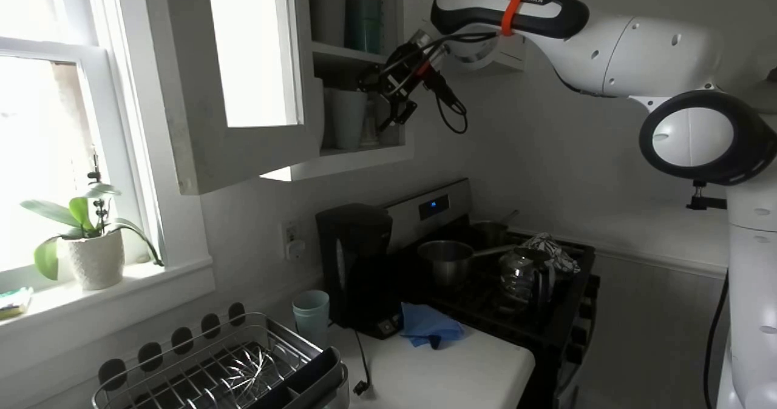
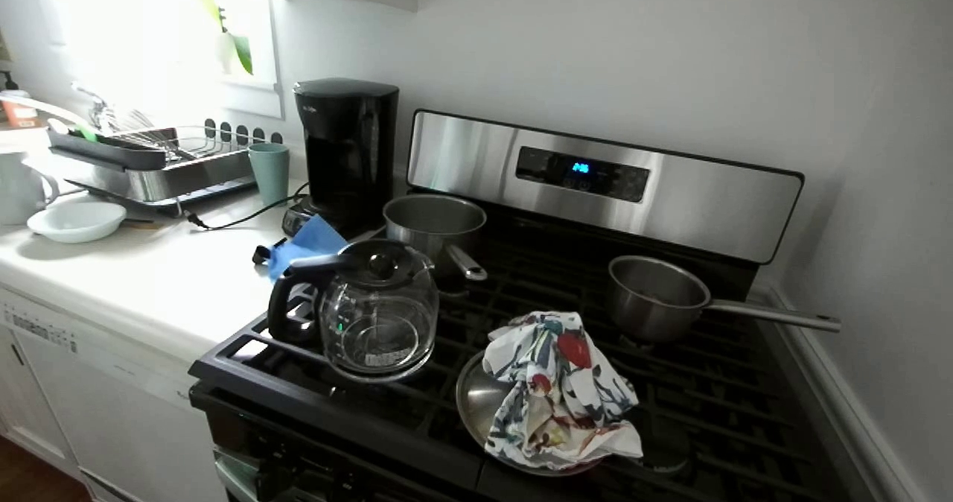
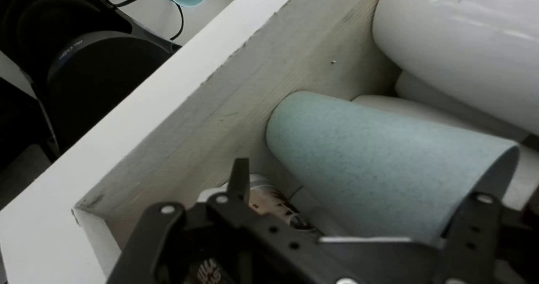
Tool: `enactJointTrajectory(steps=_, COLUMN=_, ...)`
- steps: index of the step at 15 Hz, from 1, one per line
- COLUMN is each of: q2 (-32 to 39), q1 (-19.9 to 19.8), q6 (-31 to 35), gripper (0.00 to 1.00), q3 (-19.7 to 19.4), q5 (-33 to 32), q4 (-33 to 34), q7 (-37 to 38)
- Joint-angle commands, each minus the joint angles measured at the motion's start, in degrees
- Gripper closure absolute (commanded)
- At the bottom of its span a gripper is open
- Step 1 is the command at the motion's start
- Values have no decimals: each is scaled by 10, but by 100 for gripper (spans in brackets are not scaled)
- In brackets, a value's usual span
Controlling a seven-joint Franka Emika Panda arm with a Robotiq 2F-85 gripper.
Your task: Remove the light blue cup from the bottom wall cabinet shelf and place it on the countertop near the front left stove plate
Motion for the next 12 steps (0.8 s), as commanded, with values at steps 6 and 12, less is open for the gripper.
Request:
enactJointTrajectory(steps=6, q2=9, q1=2, q6=-34, gripper=60, q3=-1, q5=-30, q4=32, q7=16)
enactJointTrajectory(steps=12, q2=2, q1=-1, q6=-39, gripper=96, q3=-3, q5=-31, q4=28, q7=8)
